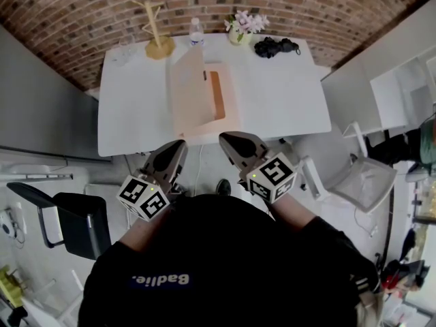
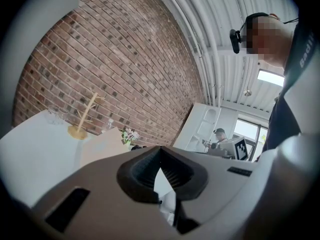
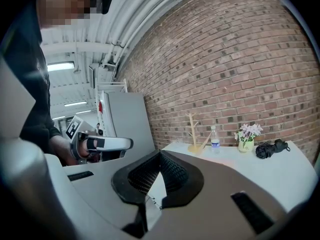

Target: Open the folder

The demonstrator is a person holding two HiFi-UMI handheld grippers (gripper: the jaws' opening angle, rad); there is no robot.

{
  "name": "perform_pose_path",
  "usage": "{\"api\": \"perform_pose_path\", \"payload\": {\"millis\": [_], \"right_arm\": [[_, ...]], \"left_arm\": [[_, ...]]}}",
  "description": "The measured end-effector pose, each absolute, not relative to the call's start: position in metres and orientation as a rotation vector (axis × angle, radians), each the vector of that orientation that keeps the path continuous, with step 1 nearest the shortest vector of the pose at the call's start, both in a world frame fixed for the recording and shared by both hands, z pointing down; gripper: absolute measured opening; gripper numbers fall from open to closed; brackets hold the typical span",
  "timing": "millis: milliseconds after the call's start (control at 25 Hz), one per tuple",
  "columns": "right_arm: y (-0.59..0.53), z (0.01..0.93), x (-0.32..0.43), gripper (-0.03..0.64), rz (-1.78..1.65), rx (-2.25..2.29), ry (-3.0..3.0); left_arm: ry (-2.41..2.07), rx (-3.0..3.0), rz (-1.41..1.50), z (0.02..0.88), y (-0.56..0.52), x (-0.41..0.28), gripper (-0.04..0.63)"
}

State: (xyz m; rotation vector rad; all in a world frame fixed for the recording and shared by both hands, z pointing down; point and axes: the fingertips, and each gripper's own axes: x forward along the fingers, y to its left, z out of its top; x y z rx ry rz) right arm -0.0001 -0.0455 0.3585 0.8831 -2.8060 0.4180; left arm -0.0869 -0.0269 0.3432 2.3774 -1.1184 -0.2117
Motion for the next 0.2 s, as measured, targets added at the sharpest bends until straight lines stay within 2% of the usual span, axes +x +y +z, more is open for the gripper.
{"api": "perform_pose_path", "payload": {"millis": [200], "right_arm": [[-0.0469,0.3576,0.0036,0.028,0.421,0.893,-2.804]], "left_arm": [[-1.124,2.376,-0.205,0.3434,-0.0274,-0.0857,0.003]]}}
